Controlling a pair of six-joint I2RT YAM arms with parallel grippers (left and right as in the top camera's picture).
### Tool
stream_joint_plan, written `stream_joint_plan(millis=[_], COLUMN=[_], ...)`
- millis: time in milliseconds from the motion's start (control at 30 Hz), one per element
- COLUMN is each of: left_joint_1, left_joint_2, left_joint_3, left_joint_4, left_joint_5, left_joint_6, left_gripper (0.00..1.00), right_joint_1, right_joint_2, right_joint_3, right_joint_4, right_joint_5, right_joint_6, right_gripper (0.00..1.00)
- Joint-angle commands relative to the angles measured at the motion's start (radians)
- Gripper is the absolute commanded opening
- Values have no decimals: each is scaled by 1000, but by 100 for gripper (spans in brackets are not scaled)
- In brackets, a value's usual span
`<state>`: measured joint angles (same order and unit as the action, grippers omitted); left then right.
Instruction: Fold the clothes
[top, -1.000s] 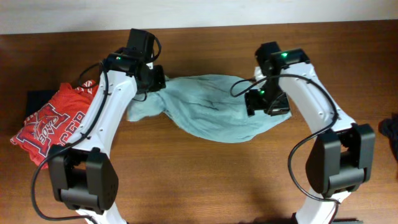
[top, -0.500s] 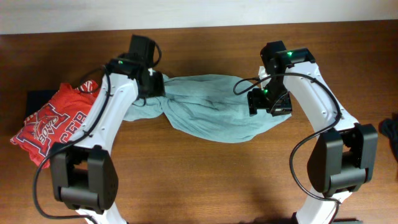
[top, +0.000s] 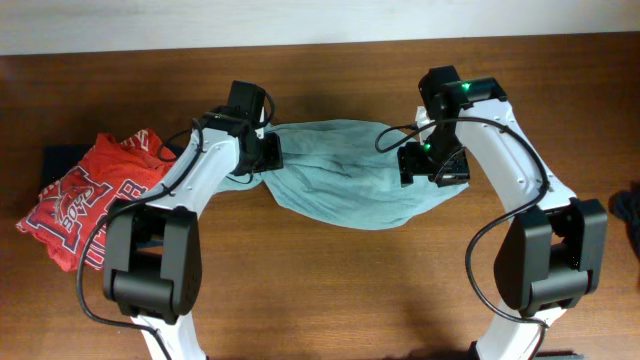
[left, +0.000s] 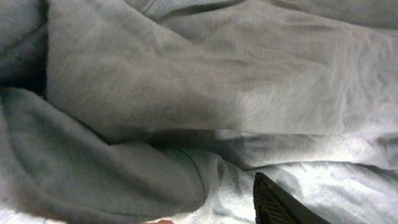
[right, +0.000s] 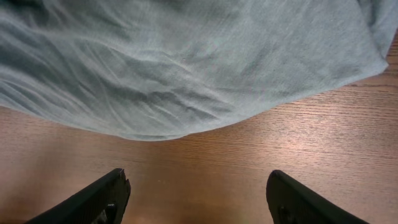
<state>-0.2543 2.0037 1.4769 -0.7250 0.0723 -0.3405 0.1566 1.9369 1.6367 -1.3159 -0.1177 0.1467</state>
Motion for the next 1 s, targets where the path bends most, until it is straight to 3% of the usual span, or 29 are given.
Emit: stream_joint_plan(millis=[0, 400, 633, 833, 967], left_joint_1=[3, 11, 10, 10, 11], left_joint_2=[-7, -14, -12, -10, -25], left_joint_3=[19, 80, 79, 79, 117], left_joint_4=[-5, 7, 6, 6, -29], left_joint_5=[8, -66, -95, -95, -99], left_joint_6=[-8, -2, -2, 32, 75], left_gripper=[56, 53, 29, 0, 1], right_joint_1=[2, 2, 2, 2, 2], right_joint_2=[2, 2, 2, 2, 2], right_joint_3=[2, 2, 2, 2, 2], right_joint_4=[-3, 0, 8, 8, 8], right_joint_5=[-6, -6, -6, -6, -5], right_joint_6=[0, 0, 0, 0, 0], right_gripper=[75, 75, 75, 75, 75])
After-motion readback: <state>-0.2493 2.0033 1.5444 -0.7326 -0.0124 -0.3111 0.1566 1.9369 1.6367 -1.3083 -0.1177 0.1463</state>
